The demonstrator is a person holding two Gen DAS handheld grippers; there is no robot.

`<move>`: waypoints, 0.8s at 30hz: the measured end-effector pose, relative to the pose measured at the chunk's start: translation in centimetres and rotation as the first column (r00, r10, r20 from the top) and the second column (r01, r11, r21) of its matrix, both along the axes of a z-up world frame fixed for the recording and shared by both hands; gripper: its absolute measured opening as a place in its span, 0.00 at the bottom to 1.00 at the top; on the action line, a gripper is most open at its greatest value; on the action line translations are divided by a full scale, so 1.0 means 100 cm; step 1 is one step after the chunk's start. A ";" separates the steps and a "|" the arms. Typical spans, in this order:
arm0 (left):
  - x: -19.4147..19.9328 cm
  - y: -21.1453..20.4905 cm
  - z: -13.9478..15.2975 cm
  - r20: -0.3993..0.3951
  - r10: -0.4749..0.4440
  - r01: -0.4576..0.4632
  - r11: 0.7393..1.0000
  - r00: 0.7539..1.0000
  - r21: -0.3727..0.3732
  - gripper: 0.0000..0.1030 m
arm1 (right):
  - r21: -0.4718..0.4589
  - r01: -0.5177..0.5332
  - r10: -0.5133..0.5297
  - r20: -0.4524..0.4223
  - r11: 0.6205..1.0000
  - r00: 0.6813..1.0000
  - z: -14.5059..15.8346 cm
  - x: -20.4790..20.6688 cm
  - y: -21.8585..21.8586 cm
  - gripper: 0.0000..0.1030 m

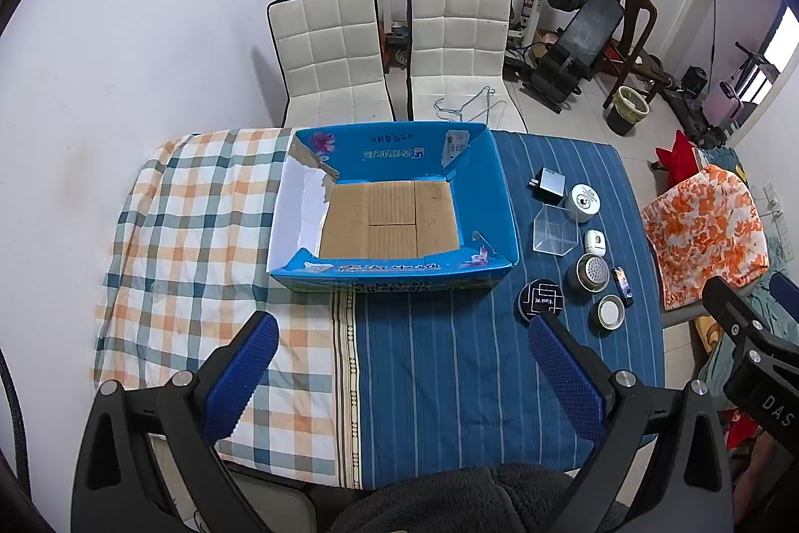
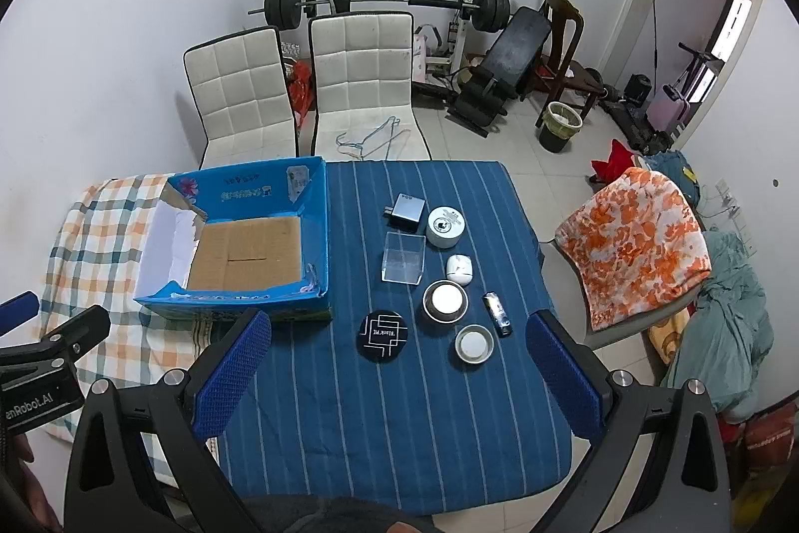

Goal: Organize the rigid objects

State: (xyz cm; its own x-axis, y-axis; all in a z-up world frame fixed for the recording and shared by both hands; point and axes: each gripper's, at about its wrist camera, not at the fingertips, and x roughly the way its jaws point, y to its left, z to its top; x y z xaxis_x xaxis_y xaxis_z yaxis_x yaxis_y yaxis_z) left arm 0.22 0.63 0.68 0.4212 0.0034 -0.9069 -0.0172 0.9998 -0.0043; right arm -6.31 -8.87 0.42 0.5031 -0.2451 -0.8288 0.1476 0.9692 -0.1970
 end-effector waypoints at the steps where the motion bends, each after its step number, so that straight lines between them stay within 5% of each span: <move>1: 0.000 0.000 0.000 0.001 0.000 0.000 1.000 1.000 -0.001 1.00 | 0.000 0.000 0.000 0.001 1.000 1.000 0.001 0.000 0.000 1.00; 24: 0.000 0.003 0.003 0.014 0.001 -0.001 1.000 1.000 0.001 1.00 | -0.012 -0.010 0.010 0.013 1.000 1.000 0.001 0.000 0.006 1.00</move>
State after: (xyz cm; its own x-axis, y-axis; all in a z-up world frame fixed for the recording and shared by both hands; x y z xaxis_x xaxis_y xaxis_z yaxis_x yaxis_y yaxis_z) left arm 0.25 0.97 0.94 0.4337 0.0044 -0.9010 -0.0182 0.9998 -0.0039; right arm -6.34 -8.29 0.48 0.5167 -0.2496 -0.8190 0.1403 0.9683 -0.2065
